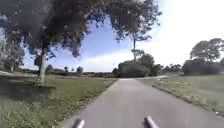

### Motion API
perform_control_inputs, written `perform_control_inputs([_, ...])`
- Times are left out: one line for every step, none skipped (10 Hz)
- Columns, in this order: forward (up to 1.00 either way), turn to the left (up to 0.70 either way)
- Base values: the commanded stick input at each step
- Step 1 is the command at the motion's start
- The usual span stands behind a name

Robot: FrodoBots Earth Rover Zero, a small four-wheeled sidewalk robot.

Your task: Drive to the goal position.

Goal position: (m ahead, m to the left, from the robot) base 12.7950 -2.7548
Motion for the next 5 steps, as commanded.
perform_control_inputs([0.70,0.00])
perform_control_inputs([0.70,0.00])
perform_control_inputs([0.70,0.00])
perform_control_inputs([0.70,0.00])
perform_control_inputs([0.70,0.00])
